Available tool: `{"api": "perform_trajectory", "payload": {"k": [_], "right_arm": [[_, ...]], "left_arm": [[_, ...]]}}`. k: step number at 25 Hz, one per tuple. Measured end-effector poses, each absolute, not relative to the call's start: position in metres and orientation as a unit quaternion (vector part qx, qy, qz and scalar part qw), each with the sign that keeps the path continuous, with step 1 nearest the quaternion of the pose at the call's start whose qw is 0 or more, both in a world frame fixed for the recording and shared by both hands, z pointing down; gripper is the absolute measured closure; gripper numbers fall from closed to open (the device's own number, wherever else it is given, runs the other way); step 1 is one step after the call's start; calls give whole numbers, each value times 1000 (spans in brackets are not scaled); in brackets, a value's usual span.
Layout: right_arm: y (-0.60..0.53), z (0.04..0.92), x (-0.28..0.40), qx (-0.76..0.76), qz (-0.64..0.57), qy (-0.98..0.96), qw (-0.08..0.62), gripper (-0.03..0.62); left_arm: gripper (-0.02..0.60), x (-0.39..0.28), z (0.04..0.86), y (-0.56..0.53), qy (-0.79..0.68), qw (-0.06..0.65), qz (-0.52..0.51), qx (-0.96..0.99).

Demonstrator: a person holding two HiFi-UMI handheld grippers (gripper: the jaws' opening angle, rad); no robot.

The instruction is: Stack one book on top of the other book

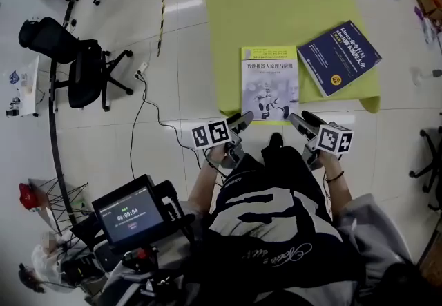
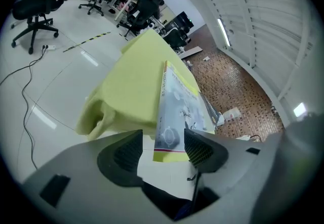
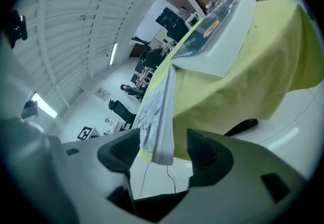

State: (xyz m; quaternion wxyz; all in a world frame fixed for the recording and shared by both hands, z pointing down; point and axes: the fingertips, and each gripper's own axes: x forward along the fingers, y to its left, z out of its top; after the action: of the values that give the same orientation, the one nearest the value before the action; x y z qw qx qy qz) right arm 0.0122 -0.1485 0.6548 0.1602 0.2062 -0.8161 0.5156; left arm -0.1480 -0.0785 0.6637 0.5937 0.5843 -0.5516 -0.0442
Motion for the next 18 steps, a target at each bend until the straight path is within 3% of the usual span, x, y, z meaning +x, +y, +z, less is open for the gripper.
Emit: {"api": "perform_trajectory", "payload": {"k": [8,14,18], "right_arm": [[-146,664,-15,175,562,-795,143,327],[-150,662,-10,211,548,-796,150,449],[-153,638,-14,228,553,-793,116,503]], "left_arm": [[334,-141,675,-90,-507,633,-69,581],[336,-127,675,-103,-466,647,-81,598],[402,-121,667,-105,-462,615,-12,638]]}}
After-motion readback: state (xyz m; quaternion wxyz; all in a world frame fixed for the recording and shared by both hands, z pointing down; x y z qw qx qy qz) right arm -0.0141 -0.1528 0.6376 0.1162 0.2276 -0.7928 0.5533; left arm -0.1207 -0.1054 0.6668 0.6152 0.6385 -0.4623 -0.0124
